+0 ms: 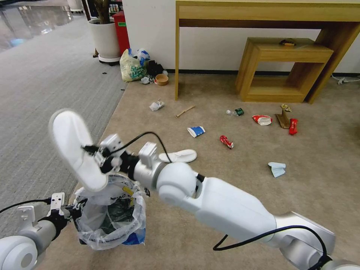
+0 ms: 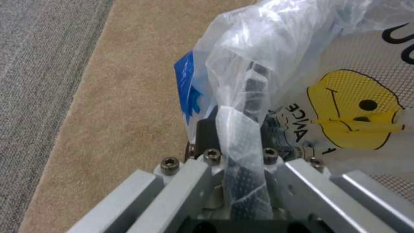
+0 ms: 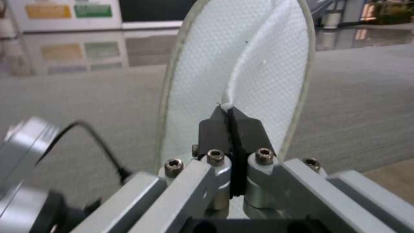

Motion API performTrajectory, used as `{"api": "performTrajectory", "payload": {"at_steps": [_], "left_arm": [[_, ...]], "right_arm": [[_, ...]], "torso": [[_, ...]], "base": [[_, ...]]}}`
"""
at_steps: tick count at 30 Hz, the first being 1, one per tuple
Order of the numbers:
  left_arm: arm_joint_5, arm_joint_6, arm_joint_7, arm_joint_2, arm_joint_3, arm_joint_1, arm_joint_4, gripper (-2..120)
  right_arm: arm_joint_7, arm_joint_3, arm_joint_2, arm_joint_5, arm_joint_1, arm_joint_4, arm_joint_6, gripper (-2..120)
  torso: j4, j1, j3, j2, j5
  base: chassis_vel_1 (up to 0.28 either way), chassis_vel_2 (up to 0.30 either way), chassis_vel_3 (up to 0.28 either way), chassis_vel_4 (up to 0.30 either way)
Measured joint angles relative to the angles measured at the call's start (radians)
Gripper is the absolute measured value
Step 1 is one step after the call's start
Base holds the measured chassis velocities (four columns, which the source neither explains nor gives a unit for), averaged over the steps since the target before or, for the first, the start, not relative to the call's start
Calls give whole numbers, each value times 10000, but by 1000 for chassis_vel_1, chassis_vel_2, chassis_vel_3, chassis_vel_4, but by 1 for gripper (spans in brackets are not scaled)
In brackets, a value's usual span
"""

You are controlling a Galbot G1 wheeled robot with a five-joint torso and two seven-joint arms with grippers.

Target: Pick up the trash bin and place the garbage on the floor into it.

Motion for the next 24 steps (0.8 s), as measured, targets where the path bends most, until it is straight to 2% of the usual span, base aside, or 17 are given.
{"api": "performTrajectory", "payload": {"at_steps": [9, 19, 24], "left_arm": [[-35, 1, 74, 19, -30, 18, 49, 0], [-46, 1, 173, -6, -61, 58, -29, 0], [-46, 1, 175, -17, -44, 48, -29, 0]], "right_arm": [[-374, -609, 4, -1246, -383, -286, 36, 0], [-761, -680, 76, -2316, -867, -1260, 693, 0], [-765, -698, 112, -2359, -1038, -1406, 752, 0]], "torso": [[0, 0, 0, 0, 0], [0, 0, 0, 0, 1], [-1, 0, 0, 0, 1]], "base": [[0, 0, 0, 0], [0, 0, 0, 0], [0, 0, 0, 0]]}}
